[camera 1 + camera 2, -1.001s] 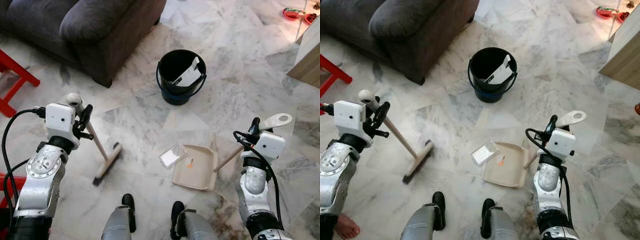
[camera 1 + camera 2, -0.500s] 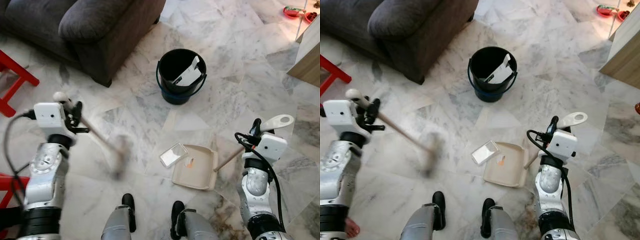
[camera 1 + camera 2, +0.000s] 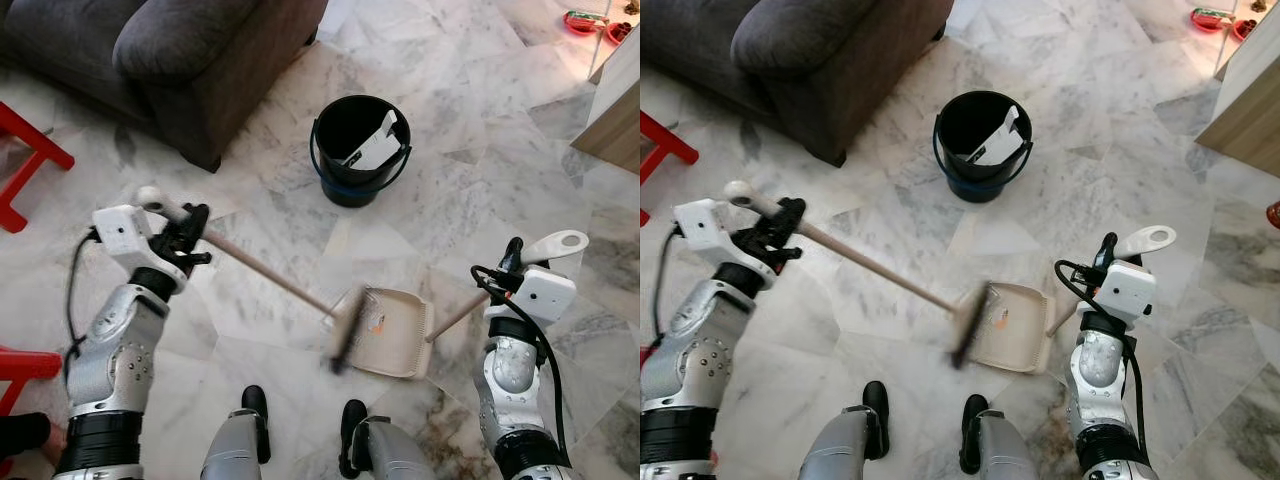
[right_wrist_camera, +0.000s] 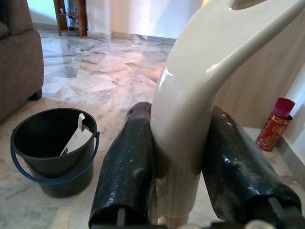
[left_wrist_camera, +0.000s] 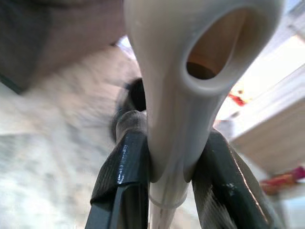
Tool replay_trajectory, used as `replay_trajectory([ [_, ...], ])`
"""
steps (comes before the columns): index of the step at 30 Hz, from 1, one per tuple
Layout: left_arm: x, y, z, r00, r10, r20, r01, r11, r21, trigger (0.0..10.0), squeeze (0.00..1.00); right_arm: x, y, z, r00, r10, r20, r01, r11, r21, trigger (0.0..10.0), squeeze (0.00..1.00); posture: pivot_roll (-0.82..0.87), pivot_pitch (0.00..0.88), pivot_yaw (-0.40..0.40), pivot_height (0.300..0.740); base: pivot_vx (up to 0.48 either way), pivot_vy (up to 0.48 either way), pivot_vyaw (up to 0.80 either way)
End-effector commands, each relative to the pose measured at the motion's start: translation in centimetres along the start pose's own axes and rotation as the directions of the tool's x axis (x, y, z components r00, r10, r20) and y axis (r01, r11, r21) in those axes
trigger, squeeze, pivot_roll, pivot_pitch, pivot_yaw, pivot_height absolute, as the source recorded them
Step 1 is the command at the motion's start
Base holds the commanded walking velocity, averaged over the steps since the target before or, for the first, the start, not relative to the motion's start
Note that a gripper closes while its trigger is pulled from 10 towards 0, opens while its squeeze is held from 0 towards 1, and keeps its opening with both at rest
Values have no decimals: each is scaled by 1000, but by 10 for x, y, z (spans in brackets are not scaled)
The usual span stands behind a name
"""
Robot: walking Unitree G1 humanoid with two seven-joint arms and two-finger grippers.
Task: Sweep floor
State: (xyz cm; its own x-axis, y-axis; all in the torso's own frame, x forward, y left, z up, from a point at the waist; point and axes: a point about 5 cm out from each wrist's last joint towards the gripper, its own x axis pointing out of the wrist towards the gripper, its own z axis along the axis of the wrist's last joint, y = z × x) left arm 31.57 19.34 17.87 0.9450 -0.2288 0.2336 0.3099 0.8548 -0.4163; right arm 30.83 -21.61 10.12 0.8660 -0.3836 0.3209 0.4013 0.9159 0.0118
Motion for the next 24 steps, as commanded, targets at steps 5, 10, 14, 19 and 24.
replay_trajectory([
  [5, 2, -12, 10, 996, -90, 23, 91, 994, -57, 10000, 0, -14, -5, -16, 996, 8, -89, -11, 999, -34, 10000, 0, 160, 416, -20, 740, 0, 0, 0],
  [10, 3, -13, 33, 992, -53, 116, 50, 998, 28, 10000, 0, -14, -6, -17, 996, 7, -91, -10, 999, -35, 10000, 0, 159, 419, -21, 740, 0, 0, 0],
  [14, 0, -20, 63, 984, -49, 170, -3, 956, 294, 10000, 0, -15, -6, -17, 996, 9, -94, -13, 999, -36, 10000, 0, 167, 417, -19, 740, 0, 0, 0],
  [19, -6, -13, 68, 983, -21, 180, -60, 899, 434, 10000, 0, -15, -2, -17, 995, 16, -97, -18, 999, -27, 10000, 0, 173, 416, -19, 740, 0, 0, 0],
  [24, -6, -13, 61, 988, -20, 151, -59, 861, 505, 10000, 0, -15, -1, -17, 995, 19, -97, -21, 999, -24, 10000, 0, 171, 411, -21, 740, 0, 0, 0],
])
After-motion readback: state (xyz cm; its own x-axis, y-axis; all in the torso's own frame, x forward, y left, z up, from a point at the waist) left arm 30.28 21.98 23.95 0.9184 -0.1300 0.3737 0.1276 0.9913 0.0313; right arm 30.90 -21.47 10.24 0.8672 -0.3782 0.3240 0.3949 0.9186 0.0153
